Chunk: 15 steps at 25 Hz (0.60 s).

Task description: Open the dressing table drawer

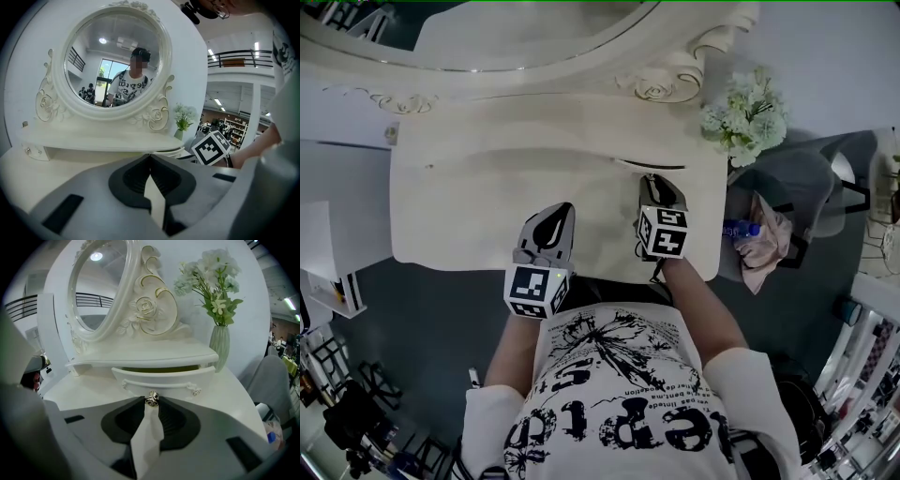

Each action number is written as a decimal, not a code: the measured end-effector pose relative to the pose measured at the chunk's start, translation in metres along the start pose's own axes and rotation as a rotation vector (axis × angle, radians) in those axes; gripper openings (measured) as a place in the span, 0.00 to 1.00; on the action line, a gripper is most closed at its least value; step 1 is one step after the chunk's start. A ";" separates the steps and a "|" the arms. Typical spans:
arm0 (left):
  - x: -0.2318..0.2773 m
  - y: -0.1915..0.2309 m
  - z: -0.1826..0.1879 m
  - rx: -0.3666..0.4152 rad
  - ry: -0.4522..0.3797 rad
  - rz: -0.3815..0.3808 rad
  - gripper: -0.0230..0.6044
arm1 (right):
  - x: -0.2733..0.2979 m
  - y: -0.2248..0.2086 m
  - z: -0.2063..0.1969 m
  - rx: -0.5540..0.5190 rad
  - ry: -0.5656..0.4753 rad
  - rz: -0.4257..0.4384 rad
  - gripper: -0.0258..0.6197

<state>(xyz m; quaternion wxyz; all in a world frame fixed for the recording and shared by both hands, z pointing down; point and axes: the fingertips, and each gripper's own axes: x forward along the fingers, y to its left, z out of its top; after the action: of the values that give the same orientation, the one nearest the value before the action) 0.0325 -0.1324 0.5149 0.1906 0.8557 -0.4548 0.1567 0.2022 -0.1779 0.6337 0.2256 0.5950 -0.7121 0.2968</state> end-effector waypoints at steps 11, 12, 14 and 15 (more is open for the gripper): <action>-0.010 -0.011 -0.009 0.016 0.004 -0.026 0.07 | -0.024 0.006 -0.025 0.009 0.018 0.008 0.20; -0.011 -0.010 -0.010 0.017 0.004 -0.027 0.07 | -0.025 0.007 -0.027 0.011 0.020 0.008 0.20; -0.014 -0.009 -0.011 0.020 0.004 -0.026 0.07 | -0.029 0.009 -0.031 0.019 0.023 0.008 0.20; -0.016 -0.009 -0.011 0.022 0.003 -0.025 0.07 | -0.030 0.009 -0.033 0.023 0.024 0.009 0.20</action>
<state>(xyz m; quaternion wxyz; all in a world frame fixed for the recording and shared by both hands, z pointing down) 0.0300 -0.1113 0.5163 0.1838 0.8632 -0.4420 0.1606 0.1977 -0.1320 0.6357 0.2261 0.5908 -0.7083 0.3133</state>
